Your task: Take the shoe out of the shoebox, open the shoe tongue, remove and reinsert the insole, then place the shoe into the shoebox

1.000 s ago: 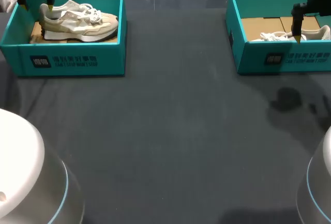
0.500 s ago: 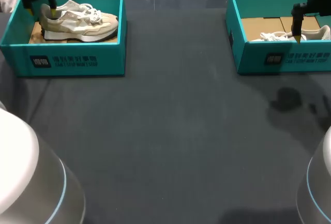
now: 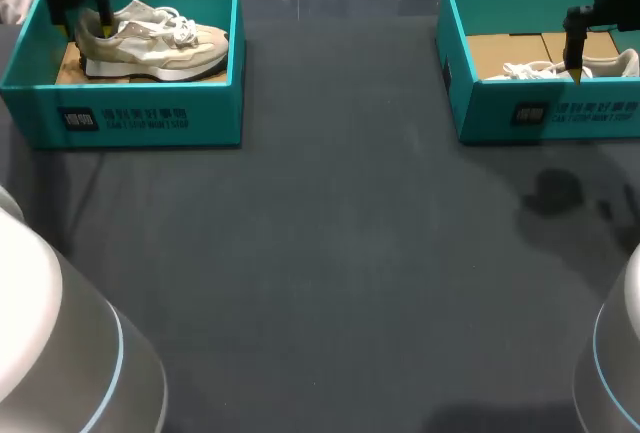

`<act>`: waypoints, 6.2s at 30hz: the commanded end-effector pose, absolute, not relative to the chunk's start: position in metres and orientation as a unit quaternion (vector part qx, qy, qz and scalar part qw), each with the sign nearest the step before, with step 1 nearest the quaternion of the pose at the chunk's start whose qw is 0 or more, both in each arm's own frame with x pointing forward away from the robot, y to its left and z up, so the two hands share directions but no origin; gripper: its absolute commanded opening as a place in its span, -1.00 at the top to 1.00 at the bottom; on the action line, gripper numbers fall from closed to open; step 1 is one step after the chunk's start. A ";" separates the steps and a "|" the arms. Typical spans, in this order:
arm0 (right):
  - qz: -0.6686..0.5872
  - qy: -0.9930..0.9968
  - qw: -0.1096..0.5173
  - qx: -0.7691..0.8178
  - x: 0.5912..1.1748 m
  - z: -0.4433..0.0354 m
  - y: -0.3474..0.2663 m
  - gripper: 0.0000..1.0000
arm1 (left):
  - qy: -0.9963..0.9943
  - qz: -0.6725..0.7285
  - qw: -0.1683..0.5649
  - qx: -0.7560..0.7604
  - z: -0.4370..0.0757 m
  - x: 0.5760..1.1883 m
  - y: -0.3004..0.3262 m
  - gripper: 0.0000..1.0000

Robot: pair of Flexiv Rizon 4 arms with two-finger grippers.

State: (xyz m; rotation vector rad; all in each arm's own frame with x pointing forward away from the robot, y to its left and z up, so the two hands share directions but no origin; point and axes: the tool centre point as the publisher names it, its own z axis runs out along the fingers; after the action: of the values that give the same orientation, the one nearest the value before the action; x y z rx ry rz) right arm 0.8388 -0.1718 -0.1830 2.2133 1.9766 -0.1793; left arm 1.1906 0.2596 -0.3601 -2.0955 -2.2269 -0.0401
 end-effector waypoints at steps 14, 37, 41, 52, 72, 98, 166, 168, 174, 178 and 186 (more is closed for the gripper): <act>-0.060 0.662 0.084 0.742 0.839 -0.183 -0.171 -1.00 | -0.724 0.003 0.062 -0.687 -0.378 1.194 0.268 -0.39; -0.060 0.662 0.084 0.742 0.839 -0.183 -0.171 -1.00 | -0.727 -0.002 0.064 -0.684 -0.381 1.193 0.270 1.00; -0.060 0.662 0.084 0.742 0.839 -0.183 -0.171 -1.00 | -0.726 -0.004 0.059 -0.685 -0.376 1.192 0.272 1.00; -0.060 0.662 0.084 0.742 0.839 -0.183 -0.171 -1.00 | -0.720 -0.019 0.046 -0.692 -0.363 1.191 0.285 1.00; -0.060 0.662 0.084 0.742 0.839 -0.183 -0.171 -1.00 | -0.727 -0.032 0.018 -0.686 -0.292 1.177 0.295 1.00; -0.060 0.662 0.084 0.742 0.839 -0.183 -0.171 -1.00 | -0.736 -0.053 0.016 -0.675 -0.179 1.133 0.310 1.00; -0.060 0.662 0.084 0.742 0.839 -0.183 -0.171 -1.00 | -0.708 -0.117 0.046 -0.695 -0.130 0.787 0.150 1.00; -0.060 0.662 0.084 0.742 0.839 -0.183 -0.171 -1.00 | -0.708 -0.117 0.046 -0.695 -0.130 0.787 0.150 1.00; -0.060 0.662 0.084 0.742 0.839 -0.183 -0.171 -1.00 | -0.683 -0.098 0.043 -0.723 -0.149 0.762 0.110 1.00; -0.060 0.662 0.084 0.742 0.839 -0.183 -0.171 -1.00 | -0.673 -0.067 0.054 -0.734 -0.165 0.750 0.082 1.00; -0.060 0.662 0.084 0.742 0.839 -0.183 -0.171 -1.00 | -0.661 -0.047 0.095 -0.743 -0.202 0.721 0.031 1.00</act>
State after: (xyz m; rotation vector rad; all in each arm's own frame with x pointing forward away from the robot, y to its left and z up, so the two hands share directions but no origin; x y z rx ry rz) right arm 0.8388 -0.1718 -0.1829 2.2132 1.9765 -0.1794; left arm 0.7176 0.0542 -0.1926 -2.2372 -1.9766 -0.1364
